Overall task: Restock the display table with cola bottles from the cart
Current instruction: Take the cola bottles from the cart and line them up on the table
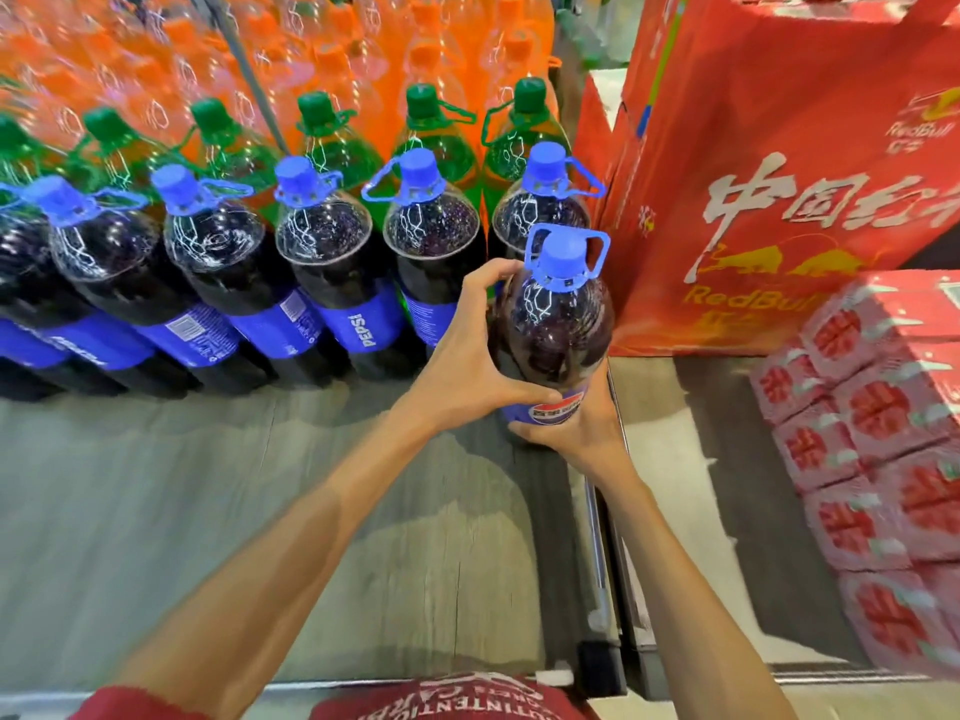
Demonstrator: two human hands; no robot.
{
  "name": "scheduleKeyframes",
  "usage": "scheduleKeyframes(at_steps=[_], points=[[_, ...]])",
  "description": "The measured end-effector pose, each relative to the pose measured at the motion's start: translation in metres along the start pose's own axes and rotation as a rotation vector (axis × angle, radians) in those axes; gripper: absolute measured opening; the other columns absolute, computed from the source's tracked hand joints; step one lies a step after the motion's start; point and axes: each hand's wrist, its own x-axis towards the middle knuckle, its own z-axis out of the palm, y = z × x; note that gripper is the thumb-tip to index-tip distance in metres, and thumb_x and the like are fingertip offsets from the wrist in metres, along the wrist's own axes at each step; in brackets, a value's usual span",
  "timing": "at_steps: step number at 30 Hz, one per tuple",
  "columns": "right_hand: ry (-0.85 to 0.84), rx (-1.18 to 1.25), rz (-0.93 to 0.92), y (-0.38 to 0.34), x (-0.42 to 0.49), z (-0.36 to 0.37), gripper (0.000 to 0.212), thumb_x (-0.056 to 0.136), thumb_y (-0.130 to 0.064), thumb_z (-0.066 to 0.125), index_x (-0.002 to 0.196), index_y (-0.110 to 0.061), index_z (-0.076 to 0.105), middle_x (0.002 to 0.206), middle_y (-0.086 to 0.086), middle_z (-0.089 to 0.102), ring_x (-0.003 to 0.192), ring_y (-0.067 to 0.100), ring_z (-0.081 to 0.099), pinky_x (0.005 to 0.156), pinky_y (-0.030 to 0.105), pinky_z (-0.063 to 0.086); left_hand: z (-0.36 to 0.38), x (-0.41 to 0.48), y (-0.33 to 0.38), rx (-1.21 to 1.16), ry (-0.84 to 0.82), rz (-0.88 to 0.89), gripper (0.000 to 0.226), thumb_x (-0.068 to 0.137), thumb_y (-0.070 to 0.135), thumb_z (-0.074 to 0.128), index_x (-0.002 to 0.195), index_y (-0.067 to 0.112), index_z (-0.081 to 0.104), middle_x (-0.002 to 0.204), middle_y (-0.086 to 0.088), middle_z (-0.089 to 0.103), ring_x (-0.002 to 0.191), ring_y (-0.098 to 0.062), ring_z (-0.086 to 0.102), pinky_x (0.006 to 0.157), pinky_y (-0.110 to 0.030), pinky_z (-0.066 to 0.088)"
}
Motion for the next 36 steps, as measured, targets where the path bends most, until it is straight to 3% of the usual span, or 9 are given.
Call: scheduleKeyframes(at_steps=[4,10,16,20,23,26,29,32,36], points=[[0.001,-0.024,-0.022,-0.001,-0.001,-0.001,0.125,0.045,-0.027,0.103,0.148,-0.02,0.032,0.141,0.003,0.056,0.131,0.02,0.057,0.106,0.054,0.049,0.003,-0.002,-0.004,-0.007,0.006,0.016,0.116,0.056,0.019,0.1,0.14,0.036,0.022,0.148,0.009,0.033,0.139,-0.01,0.041,0.113,-0.029,0.039],[0.003,-0.029,-0.015,-0.004,-0.008,-0.002,0.123,0.049,-0.016,0.103,0.149,-0.012,0.031,0.14,0.002,0.055,0.129,0.014,0.057,0.107,0.045,0.05,0.004,-0.001,-0.008,0.019,-0.012,0.041,0.117,0.058,0.022,0.1,0.145,0.021,0.021,0.151,-0.002,0.031,0.142,-0.008,0.037,0.115,-0.026,0.036],[-0.01,0.02,-0.009,-0.008,-0.012,-0.002,0.109,0.053,0.003,0.098,0.141,-0.007,0.037,0.129,-0.001,0.061,0.118,0.007,0.063,0.095,0.022,0.05,0.003,-0.004,-0.005,0.001,-0.005,0.006,0.119,0.06,0.022,0.099,0.149,0.013,0.021,0.151,0.001,0.03,0.143,-0.003,0.034,0.117,-0.04,0.039],[-0.007,0.013,0.009,-0.019,-0.018,-0.002,0.103,0.055,-0.006,0.1,0.138,-0.024,0.04,0.13,-0.008,0.062,0.119,0.006,0.063,0.095,0.023,0.051,0.003,-0.004,-0.006,-0.005,-0.013,0.006,0.12,0.06,0.024,0.099,0.15,0.01,0.021,0.153,-0.003,0.031,0.143,-0.007,0.035,0.117,-0.032,0.037],[0.006,0.001,0.039,-0.02,-0.023,-0.002,0.095,0.059,-0.001,0.097,0.135,-0.017,0.042,0.123,-0.008,0.062,0.107,-0.007,0.064,0.084,0.011,0.05,0.002,-0.005,-0.006,0.003,-0.013,0.013,0.121,0.06,0.027,0.099,0.151,0.009,0.022,0.154,-0.006,0.03,0.144,-0.006,0.032,0.117,-0.027,0.034],[0.045,-0.04,0.058,-0.023,-0.031,0.0,0.089,0.061,-0.008,0.098,0.134,-0.009,0.047,0.12,-0.005,0.065,0.104,-0.005,0.065,0.084,0.013,0.051,0.001,-0.005,-0.006,0.004,-0.009,0.024,0.122,0.058,0.034,0.099,0.151,0.013,0.024,0.151,-0.005,0.032,0.143,-0.012,0.034,0.117,-0.036,0.037],[0.106,-0.111,0.051,-0.029,-0.041,0.007,0.088,0.064,-0.02,0.098,0.138,-0.013,0.05,0.124,-0.004,0.067,0.113,0.003,0.065,0.093,0.02,0.052,0.001,-0.005,-0.008,0.008,-0.005,0.044,0.122,0.055,0.038,0.099,0.151,0.018,0.026,0.148,-0.003,0.033,0.139,-0.015,0.038,0.115,-0.042,0.039],[0.157,-0.191,0.062,-0.04,-0.049,0.013,0.085,0.067,-0.036,0.095,0.138,-0.02,0.051,0.125,-0.006,0.067,0.115,0.007,0.064,0.098,0.031,0.053,-0.001,-0.006,-0.007,0.009,-0.014,0.047,0.122,0.056,0.039,0.098,0.152,0.018,0.026,0.148,-0.002,0.033,0.139,-0.013,0.038,0.118,-0.037,0.036],[0.197,-0.299,0.126,-0.056,-0.063,0.017,0.069,0.078,-0.021,0.087,0.138,-0.017,0.053,0.124,-0.005,0.069,0.113,0.007,0.065,0.095,0.026,0.051,-0.014,-0.014,-0.007,0.02,-0.101,0.034,0.111,0.07,0.025,0.092,0.156,0.024,0.022,0.148,0.004,0.032,0.137,0.006,0.032,0.114,-0.013,0.028]])
